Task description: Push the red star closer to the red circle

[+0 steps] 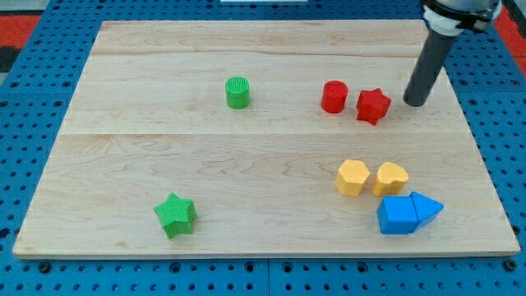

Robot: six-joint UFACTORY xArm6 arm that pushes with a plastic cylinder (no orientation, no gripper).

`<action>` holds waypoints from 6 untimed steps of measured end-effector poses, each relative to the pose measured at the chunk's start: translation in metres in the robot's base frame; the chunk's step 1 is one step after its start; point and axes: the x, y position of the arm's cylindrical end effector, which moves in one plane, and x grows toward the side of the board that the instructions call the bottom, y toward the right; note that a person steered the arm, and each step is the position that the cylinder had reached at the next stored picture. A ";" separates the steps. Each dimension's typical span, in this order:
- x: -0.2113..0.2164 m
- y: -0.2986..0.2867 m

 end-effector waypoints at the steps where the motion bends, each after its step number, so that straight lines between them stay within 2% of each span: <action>1: 0.002 0.007; 2: 0.031 0.023; 4: 0.011 -0.046; 6: 0.002 -0.067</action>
